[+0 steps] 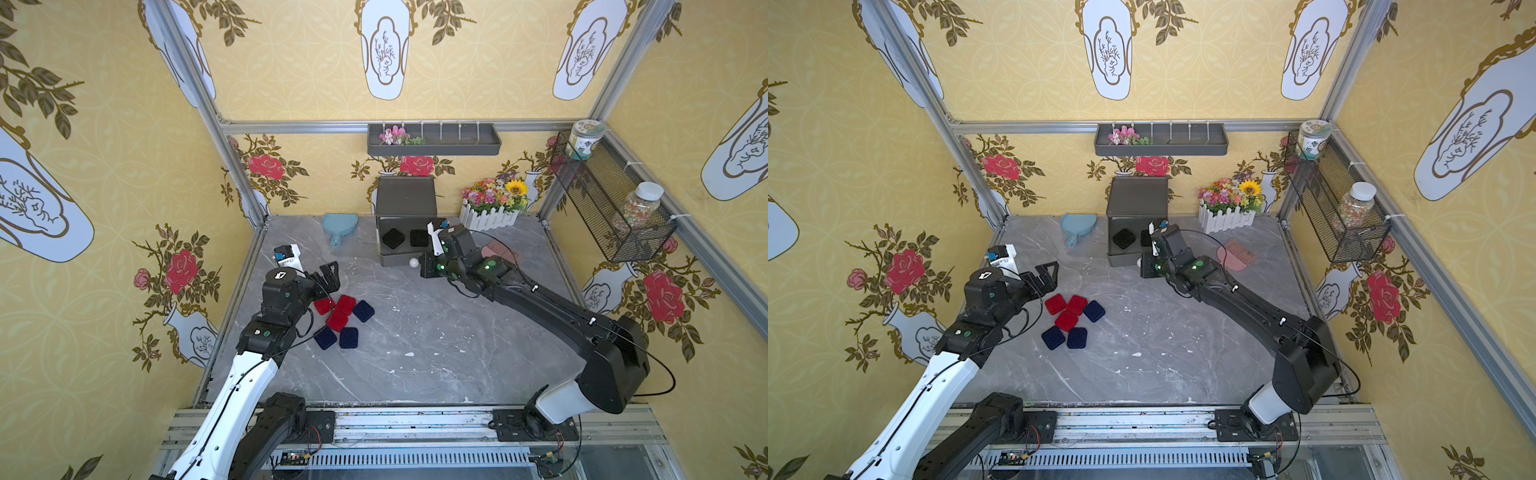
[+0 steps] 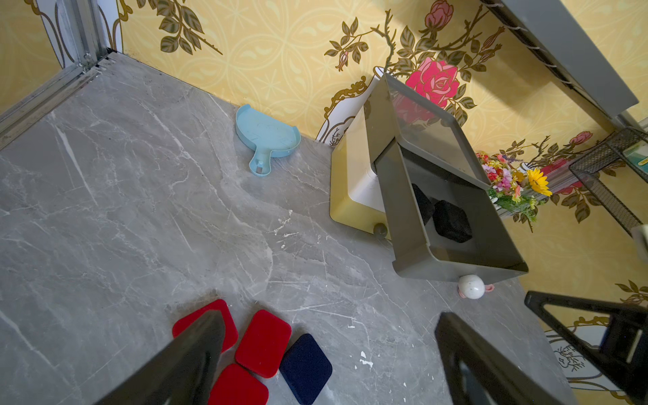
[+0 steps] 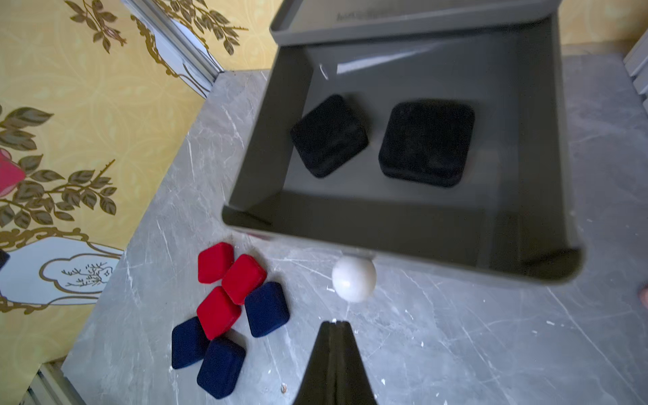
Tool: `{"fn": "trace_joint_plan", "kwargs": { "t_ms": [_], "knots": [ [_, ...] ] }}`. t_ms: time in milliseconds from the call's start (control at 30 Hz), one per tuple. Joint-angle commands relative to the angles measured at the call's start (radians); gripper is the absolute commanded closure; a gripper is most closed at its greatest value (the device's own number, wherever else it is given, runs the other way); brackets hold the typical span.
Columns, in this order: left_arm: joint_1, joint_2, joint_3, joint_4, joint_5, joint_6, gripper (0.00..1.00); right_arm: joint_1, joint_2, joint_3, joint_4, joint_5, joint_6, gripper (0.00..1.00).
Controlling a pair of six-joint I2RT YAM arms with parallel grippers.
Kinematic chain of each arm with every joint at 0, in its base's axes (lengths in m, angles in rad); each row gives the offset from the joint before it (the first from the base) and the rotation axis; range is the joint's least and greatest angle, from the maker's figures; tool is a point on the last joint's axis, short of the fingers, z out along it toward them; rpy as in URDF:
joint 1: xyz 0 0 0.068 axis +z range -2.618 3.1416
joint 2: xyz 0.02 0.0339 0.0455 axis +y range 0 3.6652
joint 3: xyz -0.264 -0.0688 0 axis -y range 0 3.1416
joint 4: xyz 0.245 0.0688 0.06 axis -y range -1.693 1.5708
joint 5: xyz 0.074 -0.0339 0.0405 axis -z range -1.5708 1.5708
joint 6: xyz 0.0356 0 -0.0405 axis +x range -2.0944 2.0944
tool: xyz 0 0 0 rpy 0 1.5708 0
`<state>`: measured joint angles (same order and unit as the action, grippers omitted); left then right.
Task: Place the brooch boxes into the drawer by color
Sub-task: Close the drawer in the storage box.
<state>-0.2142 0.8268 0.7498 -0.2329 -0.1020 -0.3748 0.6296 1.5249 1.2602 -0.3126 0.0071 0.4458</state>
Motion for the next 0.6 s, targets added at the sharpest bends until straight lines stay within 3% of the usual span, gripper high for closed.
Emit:
{"fn": "trace_joint_plan", "kwargs": {
  "t_ms": [0, 567],
  "knots": [
    [0.001, -0.003, -0.005, 0.018, 0.004, -0.005, 0.0, -0.001, 0.0, -0.032, 0.039, 0.036, 0.014, 1.0],
    [0.001, -0.014, -0.013, 0.017, 0.004, -0.008, 0.0, 0.003, 0.196, 0.088, 0.08, 0.096, -0.012, 1.0]
  ]
}}
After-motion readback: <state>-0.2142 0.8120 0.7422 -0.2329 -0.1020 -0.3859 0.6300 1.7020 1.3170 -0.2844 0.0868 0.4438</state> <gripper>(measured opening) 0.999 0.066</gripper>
